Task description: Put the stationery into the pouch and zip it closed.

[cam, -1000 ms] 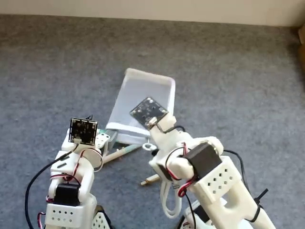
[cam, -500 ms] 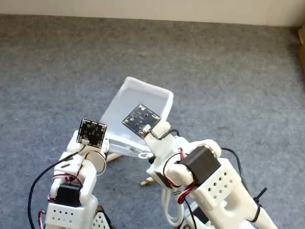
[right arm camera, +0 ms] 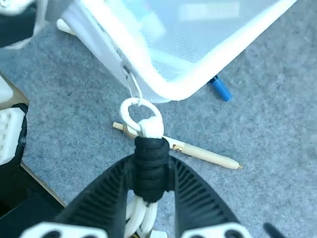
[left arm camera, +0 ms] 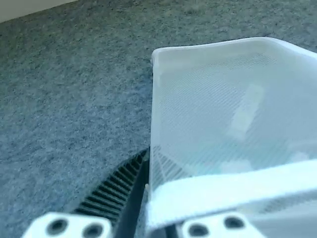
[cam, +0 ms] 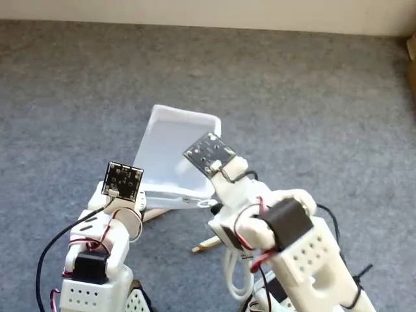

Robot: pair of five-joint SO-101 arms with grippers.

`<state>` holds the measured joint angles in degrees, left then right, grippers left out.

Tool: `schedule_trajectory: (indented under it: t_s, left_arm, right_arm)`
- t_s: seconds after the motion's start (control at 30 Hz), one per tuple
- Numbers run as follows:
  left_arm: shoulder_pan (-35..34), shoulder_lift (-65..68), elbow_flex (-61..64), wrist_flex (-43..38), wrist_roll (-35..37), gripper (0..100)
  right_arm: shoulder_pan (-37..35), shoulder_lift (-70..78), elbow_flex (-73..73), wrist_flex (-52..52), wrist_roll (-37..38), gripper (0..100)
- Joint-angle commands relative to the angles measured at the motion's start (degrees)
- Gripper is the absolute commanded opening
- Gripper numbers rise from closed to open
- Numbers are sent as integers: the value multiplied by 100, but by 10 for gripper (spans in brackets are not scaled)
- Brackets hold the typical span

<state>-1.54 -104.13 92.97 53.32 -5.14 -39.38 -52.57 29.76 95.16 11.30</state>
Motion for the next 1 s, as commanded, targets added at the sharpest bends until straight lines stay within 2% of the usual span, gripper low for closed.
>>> schedule_trajectory:
  t_s: [0.0, 0.07, 0.3, 0.6, 0.8, 0.97]
  left_arm:
    - [-163, -31, -295, 53, -79, 6]
    - [-171, -22, -347, 88, -79, 6]
    - [-171, -13, -1367, 1301, -88, 6]
    - [-233, 4, -1895, 1521, -88, 6]
    - [-778, 127, -2677, 1820, -202, 6]
    - [-857, 1226, -3451, 2075, -413, 6]
  right_arm:
    - [145, -673, -295, 40, 9, 7]
    - [154, -936, -295, 48, 0, 26]
    - [769, -919, -277, 48, -281, 246]
    - [998, -708, -277, 40, -316, 248]
    - [2000, -690, -259, -189, -325, 248]
    - [2281, -690, -259, -207, -571, 248]
